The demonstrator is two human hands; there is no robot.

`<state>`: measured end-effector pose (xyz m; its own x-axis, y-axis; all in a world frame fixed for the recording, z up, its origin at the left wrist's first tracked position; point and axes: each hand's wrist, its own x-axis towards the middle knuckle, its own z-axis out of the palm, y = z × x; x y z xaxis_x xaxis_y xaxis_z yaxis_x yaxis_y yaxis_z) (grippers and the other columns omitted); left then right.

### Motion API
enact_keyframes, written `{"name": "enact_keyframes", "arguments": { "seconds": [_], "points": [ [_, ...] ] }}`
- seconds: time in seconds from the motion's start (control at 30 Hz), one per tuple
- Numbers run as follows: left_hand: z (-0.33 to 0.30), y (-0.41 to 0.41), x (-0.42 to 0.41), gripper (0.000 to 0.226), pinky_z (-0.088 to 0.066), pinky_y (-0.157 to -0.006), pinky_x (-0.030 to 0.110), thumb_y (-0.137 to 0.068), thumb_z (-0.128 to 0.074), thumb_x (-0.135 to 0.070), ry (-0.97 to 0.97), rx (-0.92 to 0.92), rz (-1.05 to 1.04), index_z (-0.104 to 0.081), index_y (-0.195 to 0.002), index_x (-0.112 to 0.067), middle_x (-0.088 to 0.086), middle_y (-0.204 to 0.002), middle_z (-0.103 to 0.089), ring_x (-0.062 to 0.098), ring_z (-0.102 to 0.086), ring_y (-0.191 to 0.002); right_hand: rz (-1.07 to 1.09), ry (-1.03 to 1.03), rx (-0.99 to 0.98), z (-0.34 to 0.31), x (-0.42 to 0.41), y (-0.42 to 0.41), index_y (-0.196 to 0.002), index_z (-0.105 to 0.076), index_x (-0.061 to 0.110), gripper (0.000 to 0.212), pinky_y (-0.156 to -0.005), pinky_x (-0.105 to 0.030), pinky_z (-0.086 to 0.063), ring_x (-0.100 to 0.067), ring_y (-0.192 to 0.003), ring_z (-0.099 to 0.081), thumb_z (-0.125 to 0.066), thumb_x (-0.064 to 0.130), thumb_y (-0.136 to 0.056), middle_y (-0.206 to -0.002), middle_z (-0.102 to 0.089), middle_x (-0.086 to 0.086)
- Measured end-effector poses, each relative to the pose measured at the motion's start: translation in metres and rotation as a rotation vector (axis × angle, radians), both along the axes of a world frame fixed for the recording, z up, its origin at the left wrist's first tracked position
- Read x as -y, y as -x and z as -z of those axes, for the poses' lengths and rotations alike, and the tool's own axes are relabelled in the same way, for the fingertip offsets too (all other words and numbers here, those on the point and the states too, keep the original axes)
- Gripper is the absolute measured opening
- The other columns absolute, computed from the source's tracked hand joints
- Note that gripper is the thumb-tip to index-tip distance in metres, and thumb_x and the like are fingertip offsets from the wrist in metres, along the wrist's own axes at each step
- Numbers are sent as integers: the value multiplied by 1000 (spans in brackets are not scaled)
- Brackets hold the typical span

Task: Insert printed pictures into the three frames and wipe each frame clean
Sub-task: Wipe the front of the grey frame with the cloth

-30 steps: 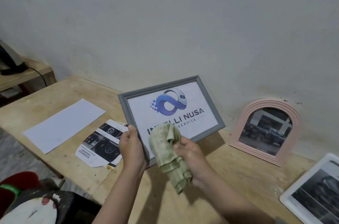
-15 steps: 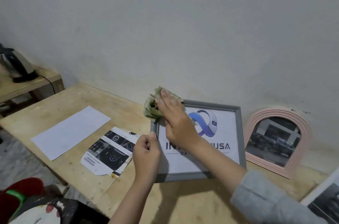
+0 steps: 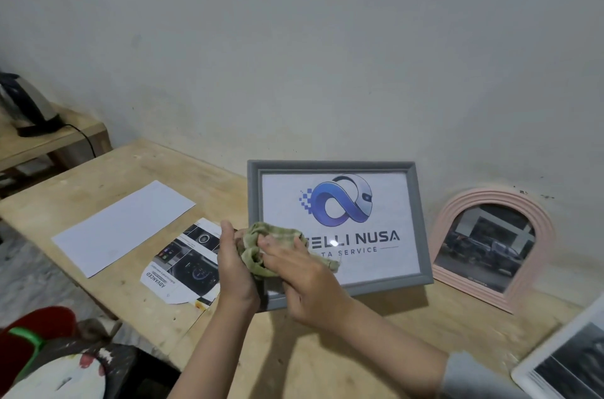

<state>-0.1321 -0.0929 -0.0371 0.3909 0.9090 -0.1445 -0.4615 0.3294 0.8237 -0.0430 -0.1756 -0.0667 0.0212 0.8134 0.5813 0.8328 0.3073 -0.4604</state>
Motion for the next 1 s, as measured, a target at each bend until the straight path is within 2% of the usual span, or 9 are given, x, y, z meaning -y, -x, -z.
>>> {"name": "enact_keyframes", "arguments": {
  "seconds": [0.17, 0.23, 0.33, 0.47, 0.57, 0.67, 0.73, 0.8, 1.0],
  "points": [
    [-1, 8, -2, 48, -58, -72, 37, -77, -65, -41, 88, -86, 145, -61, -92, 5, 28, -95, -64, 32, -68, -76, -79, 108, -31, -2, 7, -6, -118, -61, 7, 55, -114, -33, -19, 0, -132, -38, -45, -13, -69, -137, -53, -3],
    [-4, 11, -2, 56, -53, -87, 49, -76, -71, -35, 92, -113, 154, -58, -100, 14, 37, -108, -59, 39, -64, -92, -112, 150, -45, -6, 10, -9, -116, -62, 8, 49, -114, -33, -19, -6, -129, -45, -42, -7, -74, -132, -57, -5],
    [-5, 15, -3, 53, -41, -98, 64, -78, -68, -35, 136, -96, 179, -57, -107, 8, 39, -116, -55, 50, -55, -109, -178, 204, -41, -13, 14, -11, -112, -64, 4, 41, -113, -17, -18, -22, -118, -56, -39, 3, -80, -123, -64, -9],
    [-2, 16, -8, 44, -47, -94, 59, -91, -53, -30, 103, -126, 146, -59, -115, 7, 32, -115, -62, 47, -59, -109, -241, 328, -14, -15, 20, -11, -116, -63, 6, 44, -102, -30, -39, -26, -100, -59, -45, -6, -78, -117, -66, -6],
    [1, 16, -11, 38, -46, -95, 57, -95, -49, -27, 83, -153, 128, -62, -111, 4, 28, -113, -64, 42, -61, -107, -253, 394, 15, -15, 24, -13, -113, -64, 9, 44, -101, -41, -40, -27, -102, -60, -47, -7, -76, -116, -67, -3],
    [6, 14, -11, 34, -51, -89, 49, -97, -46, -25, 77, -192, 109, -63, -108, 3, 25, -108, -66, 35, -63, -98, -283, 461, 53, -22, 24, -13, -113, -65, 8, 43, -102, -34, -39, -24, -109, -58, -47, -7, -77, -118, -66, -4],
    [9, 12, -12, 31, -50, -90, 46, -98, -46, -25, 67, -207, 89, -66, -101, -1, 21, -104, -69, 33, -63, -96, -302, 525, 112, -27, 24, -10, -111, -65, 9, 41, -93, -28, -42, -24, -101, -57, -47, -6, -78, -111, -68, -7],
    [9, 12, -16, 29, -49, -90, 44, -99, -46, -23, 39, -231, 41, -66, -96, -3, 16, -98, -70, 29, -63, -93, -306, 581, 155, -29, 24, -8, -106, -64, 9, 33, -83, -34, -47, -26, -91, -57, -47, -1, -80, -99, -67, -11],
    [14, 29, -40, 23, -46, -99, 48, -98, -49, -26, 24, -288, -73, -68, -92, -13, 11, -106, -70, 27, -64, -102, -175, 613, -59, -26, 23, -26, -110, -65, 19, 34, -83, -31, -50, -13, -94, -62, -49, 3, -85, -100, -69, 4]
  ]
}}
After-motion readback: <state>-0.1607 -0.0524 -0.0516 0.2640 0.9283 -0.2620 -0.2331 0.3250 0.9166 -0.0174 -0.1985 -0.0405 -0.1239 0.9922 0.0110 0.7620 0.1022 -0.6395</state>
